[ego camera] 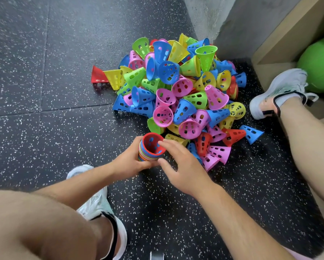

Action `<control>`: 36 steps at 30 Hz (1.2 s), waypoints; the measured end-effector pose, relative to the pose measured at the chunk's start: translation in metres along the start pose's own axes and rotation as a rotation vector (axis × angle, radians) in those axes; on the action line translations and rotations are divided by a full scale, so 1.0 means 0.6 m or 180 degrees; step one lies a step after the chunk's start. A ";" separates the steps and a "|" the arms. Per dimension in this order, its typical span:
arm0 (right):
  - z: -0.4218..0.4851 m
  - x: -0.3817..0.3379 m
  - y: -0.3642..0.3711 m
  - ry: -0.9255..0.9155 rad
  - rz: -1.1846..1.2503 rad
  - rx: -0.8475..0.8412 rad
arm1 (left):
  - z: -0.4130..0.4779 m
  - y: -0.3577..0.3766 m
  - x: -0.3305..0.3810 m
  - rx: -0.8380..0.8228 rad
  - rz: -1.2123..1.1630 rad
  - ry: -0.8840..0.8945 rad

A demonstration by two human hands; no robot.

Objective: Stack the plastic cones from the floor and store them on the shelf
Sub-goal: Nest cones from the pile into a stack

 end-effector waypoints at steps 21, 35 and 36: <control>0.171 -0.022 -0.024 -0.0791 -0.1405 0.1624 | 0.041 -0.091 0.006 0.0435 0.0062 -0.0128; 0.210 -0.124 -0.056 -0.0897 0.0109 0.1897 | 0.075 -0.153 0.013 0.0846 0.0079 -0.0072; 0.215 -0.127 -0.049 -0.0917 0.0114 0.1742 | 0.077 -0.158 0.014 0.0902 0.0066 -0.0067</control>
Point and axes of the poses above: each hand's wrist, its own z-axis towards the middle knuckle, its own y-axis out of the palm, x = y × z, the point moved 3 cm from there along z, towards the middle knuckle, and after that the axes turned 14 degrees about y, right-handed, at the moved point
